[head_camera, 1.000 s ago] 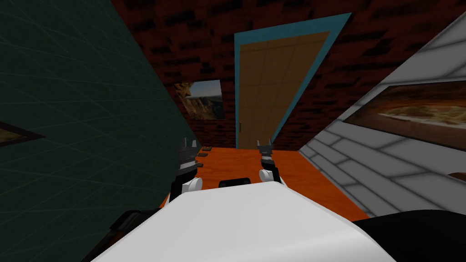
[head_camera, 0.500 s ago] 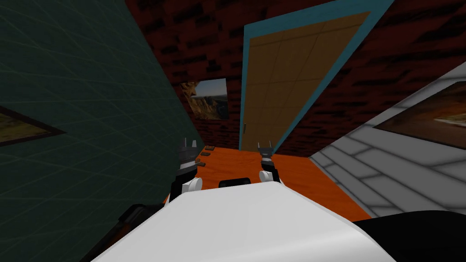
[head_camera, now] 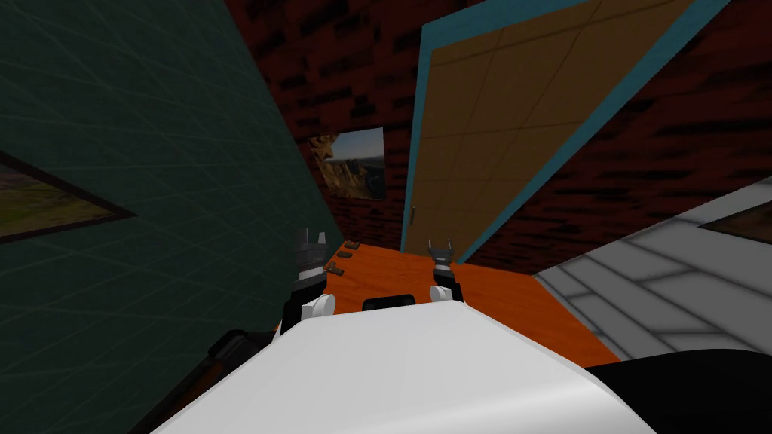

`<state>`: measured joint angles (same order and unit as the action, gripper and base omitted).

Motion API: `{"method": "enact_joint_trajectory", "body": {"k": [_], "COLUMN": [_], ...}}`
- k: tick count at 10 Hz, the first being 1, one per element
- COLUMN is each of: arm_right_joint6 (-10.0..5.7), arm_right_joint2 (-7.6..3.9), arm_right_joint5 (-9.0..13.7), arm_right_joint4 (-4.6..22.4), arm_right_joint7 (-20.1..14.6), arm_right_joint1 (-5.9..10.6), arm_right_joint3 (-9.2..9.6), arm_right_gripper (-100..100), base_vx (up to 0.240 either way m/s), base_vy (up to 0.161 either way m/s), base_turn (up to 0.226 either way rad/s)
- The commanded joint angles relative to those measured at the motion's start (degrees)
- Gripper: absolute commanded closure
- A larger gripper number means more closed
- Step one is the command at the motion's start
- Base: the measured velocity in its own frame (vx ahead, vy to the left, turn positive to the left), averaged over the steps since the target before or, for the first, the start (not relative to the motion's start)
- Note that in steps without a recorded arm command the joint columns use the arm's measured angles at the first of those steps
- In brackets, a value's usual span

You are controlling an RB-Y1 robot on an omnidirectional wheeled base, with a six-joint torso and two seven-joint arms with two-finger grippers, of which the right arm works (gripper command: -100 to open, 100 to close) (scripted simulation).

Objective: Pull the door open

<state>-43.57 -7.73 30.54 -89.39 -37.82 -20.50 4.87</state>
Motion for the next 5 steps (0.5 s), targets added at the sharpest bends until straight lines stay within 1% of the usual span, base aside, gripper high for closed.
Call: {"method": "enact_joint_trajectory", "body": {"k": [1, 3, 5], "arm_right_joint6": [-0.50, -1.32, -2.15], "arm_right_joint2": [-0.17, -0.44, -0.72], "arm_right_joint5": [1.77, 3.81, 5.86], "arm_right_joint4": [1.81, 4.06, 6.31], "arm_right_joint7": [-1.46, -3.24, -5.03], "arm_right_joint1": [0.49, 0.86, 1.22], "arm_right_joint3": [0.06, 0.25, 0.44], "arm_right_gripper": [-100, -100, -100], "base_vx": [0.116, 0.104, 0.105], "base_vy": [-0.003, 0.000, -0.002], "base_turn": [0.139, 0.138, 0.162]}}
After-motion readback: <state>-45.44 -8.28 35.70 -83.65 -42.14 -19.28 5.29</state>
